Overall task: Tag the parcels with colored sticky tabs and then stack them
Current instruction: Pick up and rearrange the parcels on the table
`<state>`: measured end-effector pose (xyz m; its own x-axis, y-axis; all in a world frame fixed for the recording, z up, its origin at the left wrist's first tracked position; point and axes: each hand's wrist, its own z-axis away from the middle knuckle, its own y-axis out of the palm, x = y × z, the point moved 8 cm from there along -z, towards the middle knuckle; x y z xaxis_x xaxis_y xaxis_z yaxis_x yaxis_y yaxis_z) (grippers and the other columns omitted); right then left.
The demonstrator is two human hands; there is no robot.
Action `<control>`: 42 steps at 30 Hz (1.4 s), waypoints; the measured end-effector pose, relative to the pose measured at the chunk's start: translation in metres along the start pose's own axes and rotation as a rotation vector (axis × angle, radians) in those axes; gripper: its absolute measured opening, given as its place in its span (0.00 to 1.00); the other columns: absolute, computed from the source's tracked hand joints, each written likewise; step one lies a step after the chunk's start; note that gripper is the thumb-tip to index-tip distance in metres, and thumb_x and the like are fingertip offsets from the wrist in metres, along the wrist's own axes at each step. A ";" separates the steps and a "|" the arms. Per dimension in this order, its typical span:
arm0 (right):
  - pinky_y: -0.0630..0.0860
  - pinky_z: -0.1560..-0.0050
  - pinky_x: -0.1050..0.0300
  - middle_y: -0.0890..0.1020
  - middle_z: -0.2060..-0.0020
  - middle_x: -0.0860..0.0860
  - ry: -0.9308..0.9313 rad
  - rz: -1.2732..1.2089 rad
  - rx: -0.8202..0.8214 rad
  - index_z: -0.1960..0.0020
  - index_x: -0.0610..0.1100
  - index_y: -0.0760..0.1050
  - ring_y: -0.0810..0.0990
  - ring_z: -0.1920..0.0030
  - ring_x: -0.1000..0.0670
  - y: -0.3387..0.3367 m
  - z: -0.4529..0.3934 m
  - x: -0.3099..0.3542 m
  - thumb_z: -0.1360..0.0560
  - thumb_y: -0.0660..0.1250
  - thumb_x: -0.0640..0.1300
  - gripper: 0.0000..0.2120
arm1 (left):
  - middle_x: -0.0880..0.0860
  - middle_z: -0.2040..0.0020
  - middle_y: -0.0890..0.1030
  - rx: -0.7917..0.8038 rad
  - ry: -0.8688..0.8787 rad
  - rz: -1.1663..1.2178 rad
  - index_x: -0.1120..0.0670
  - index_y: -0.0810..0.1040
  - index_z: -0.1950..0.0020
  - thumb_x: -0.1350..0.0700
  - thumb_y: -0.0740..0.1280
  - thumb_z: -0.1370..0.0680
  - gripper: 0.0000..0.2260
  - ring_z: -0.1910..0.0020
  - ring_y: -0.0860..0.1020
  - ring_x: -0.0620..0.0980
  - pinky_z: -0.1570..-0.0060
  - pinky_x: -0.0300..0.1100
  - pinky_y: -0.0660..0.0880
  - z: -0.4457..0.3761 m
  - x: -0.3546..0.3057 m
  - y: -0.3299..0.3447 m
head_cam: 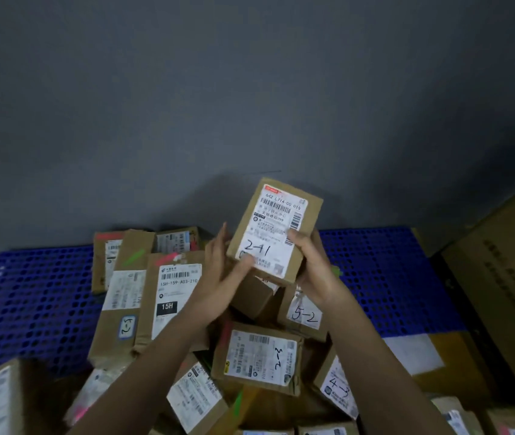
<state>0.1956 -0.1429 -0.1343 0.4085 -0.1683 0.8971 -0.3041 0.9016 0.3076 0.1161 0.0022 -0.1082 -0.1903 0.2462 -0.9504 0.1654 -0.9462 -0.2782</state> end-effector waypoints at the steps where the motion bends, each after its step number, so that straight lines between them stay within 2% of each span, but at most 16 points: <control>1: 0.73 0.38 0.35 0.81 0.41 0.53 -0.013 0.037 0.011 0.31 0.57 0.65 0.79 0.39 0.47 0.000 0.006 0.003 0.36 0.74 0.59 0.36 | 0.40 0.26 0.58 0.024 -0.048 0.058 0.38 0.47 0.24 0.22 0.57 0.36 0.45 0.28 0.60 0.42 0.35 0.42 0.62 0.000 0.001 -0.002; 4: 0.73 0.38 0.37 0.81 0.41 0.54 -0.040 0.106 0.041 0.29 0.58 0.62 0.80 0.40 0.49 0.003 0.018 0.008 0.34 0.73 0.54 0.37 | 0.43 0.33 0.74 0.135 -0.137 0.211 0.39 0.56 0.25 0.24 0.60 0.35 0.42 0.34 0.73 0.44 0.33 0.51 0.68 -0.001 0.003 -0.001; 7: 0.71 0.36 0.37 0.80 0.39 0.53 -0.053 0.139 0.071 0.27 0.59 0.60 0.79 0.39 0.48 0.009 0.024 0.010 0.34 0.74 0.54 0.39 | 0.43 0.41 0.80 0.156 -0.137 0.266 0.42 0.62 0.27 0.33 0.65 0.30 0.34 0.42 0.79 0.43 0.36 0.51 0.72 0.003 0.002 -0.003; 13: 0.78 0.42 0.47 0.81 0.40 0.53 -0.068 0.142 0.016 0.29 0.56 0.65 0.81 0.43 0.52 0.011 0.030 0.008 0.30 0.70 0.55 0.31 | 0.43 0.41 0.80 0.114 -0.139 0.308 0.43 0.62 0.27 0.35 0.67 0.30 0.33 0.43 0.79 0.42 0.39 0.49 0.75 0.002 0.002 -0.004; 15: 0.78 0.42 0.45 0.82 0.41 0.51 -0.064 0.109 -0.039 0.29 0.53 0.66 0.82 0.44 0.50 0.003 0.030 0.005 0.32 0.71 0.57 0.33 | 0.43 0.39 0.79 0.149 -0.167 0.298 0.43 0.63 0.28 0.32 0.62 0.28 0.31 0.40 0.77 0.43 0.36 0.49 0.72 -0.001 0.006 0.002; 17: 0.77 0.42 0.44 0.82 0.42 0.50 -0.043 0.046 -0.125 0.29 0.52 0.66 0.82 0.44 0.48 -0.015 0.027 -0.001 0.36 0.74 0.61 0.39 | 0.46 0.32 0.73 0.162 -0.224 0.285 0.43 0.63 0.27 0.26 0.54 0.30 0.36 0.33 0.72 0.46 0.31 0.52 0.66 -0.008 0.014 0.010; 19: 0.79 0.45 0.45 0.83 0.44 0.49 -0.037 -0.004 -0.221 0.30 0.51 0.68 0.83 0.45 0.47 -0.041 0.026 -0.006 0.33 0.73 0.59 0.35 | 0.47 0.26 0.65 0.150 -0.325 0.165 0.42 0.58 0.24 0.24 0.50 0.30 0.38 0.28 0.65 0.51 0.28 0.53 0.59 -0.021 0.028 0.020; 21: 0.81 0.50 0.48 0.84 0.46 0.48 -0.040 -0.070 -0.329 0.31 0.50 0.69 0.84 0.47 0.46 -0.070 0.025 -0.015 0.28 0.70 0.54 0.27 | 0.50 0.25 0.63 0.153 -0.370 -0.085 0.47 0.56 0.23 0.34 0.53 0.22 0.31 0.27 0.63 0.54 0.31 0.51 0.60 -0.037 0.046 0.031; 23: 0.81 0.54 0.49 0.84 0.47 0.47 -0.016 -0.117 -0.437 0.30 0.50 0.68 0.84 0.49 0.46 -0.097 0.026 -0.027 0.26 0.69 0.52 0.26 | 0.53 0.26 0.65 0.206 -0.356 -0.344 0.52 0.57 0.23 0.42 0.60 0.21 0.29 0.29 0.66 0.56 0.36 0.47 0.65 -0.053 0.068 0.047; 25: 0.81 0.54 0.48 0.84 0.47 0.46 0.003 -0.147 -0.503 0.30 0.50 0.68 0.85 0.51 0.46 -0.116 0.024 -0.039 0.25 0.69 0.51 0.26 | 0.56 0.28 0.65 0.242 -0.358 -0.526 0.55 0.59 0.25 0.42 0.66 0.25 0.33 0.30 0.65 0.58 0.33 0.51 0.66 -0.067 0.099 0.063; 27: 0.81 0.54 0.48 0.85 0.49 0.47 0.024 -0.145 -0.521 0.30 0.50 0.69 0.85 0.51 0.47 -0.129 0.021 -0.049 0.26 0.69 0.51 0.26 | 0.59 0.27 0.59 0.256 -0.423 -0.646 0.57 0.54 0.25 0.41 0.70 0.29 0.42 0.27 0.59 0.59 0.30 0.54 0.61 -0.072 0.124 0.075; 30: 0.80 0.48 0.44 0.84 0.48 0.47 0.034 -0.117 -0.494 0.31 0.49 0.69 0.84 0.49 0.46 -0.140 0.017 -0.059 0.30 0.71 0.54 0.30 | 0.59 0.26 0.55 0.269 -0.483 -0.716 0.58 0.48 0.24 0.40 0.74 0.33 0.50 0.27 0.56 0.60 0.30 0.55 0.60 -0.074 0.143 0.085; 32: 0.78 0.44 0.42 0.84 0.47 0.47 0.031 -0.126 -0.508 0.31 0.49 0.69 0.84 0.48 0.46 -0.148 0.019 -0.064 0.33 0.72 0.55 0.33 | 0.59 0.28 0.61 0.260 -0.486 -0.719 0.57 0.53 0.25 0.42 0.76 0.34 0.47 0.29 0.61 0.59 0.32 0.53 0.64 -0.078 0.152 0.088; 35: 0.79 0.46 0.44 0.83 0.45 0.47 0.036 -0.134 -0.587 0.30 0.48 0.68 0.84 0.48 0.46 -0.170 0.023 -0.072 0.32 0.72 0.55 0.33 | 0.57 0.34 0.69 0.211 -0.450 -0.721 0.56 0.63 0.30 0.45 0.76 0.35 0.40 0.36 0.69 0.57 0.39 0.50 0.71 -0.085 0.154 0.090; 39: 0.75 0.41 0.37 0.81 0.41 0.43 0.098 -0.171 -0.514 0.29 0.46 0.67 0.81 0.43 0.41 -0.176 0.022 -0.085 0.32 0.73 0.60 0.37 | 0.57 0.36 0.70 0.164 -0.416 -0.772 0.58 0.63 0.32 0.41 0.74 0.35 0.39 0.38 0.70 0.56 0.44 0.47 0.72 -0.082 0.134 0.084; 42: 0.76 0.42 0.41 0.81 0.41 0.43 0.103 -0.225 -0.414 0.31 0.45 0.70 0.80 0.42 0.41 -0.164 0.023 -0.084 0.26 0.65 0.58 0.28 | 0.57 0.36 0.70 0.166 -0.383 -0.798 0.58 0.61 0.31 0.38 0.71 0.33 0.40 0.36 0.68 0.57 0.45 0.47 0.70 -0.078 0.108 0.076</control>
<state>0.1914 -0.2859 -0.2532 0.5146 -0.3558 0.7802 0.1616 0.9338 0.3193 0.1833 -0.0265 -0.2425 -0.5031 0.7844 -0.3628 -0.2910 -0.5490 -0.7835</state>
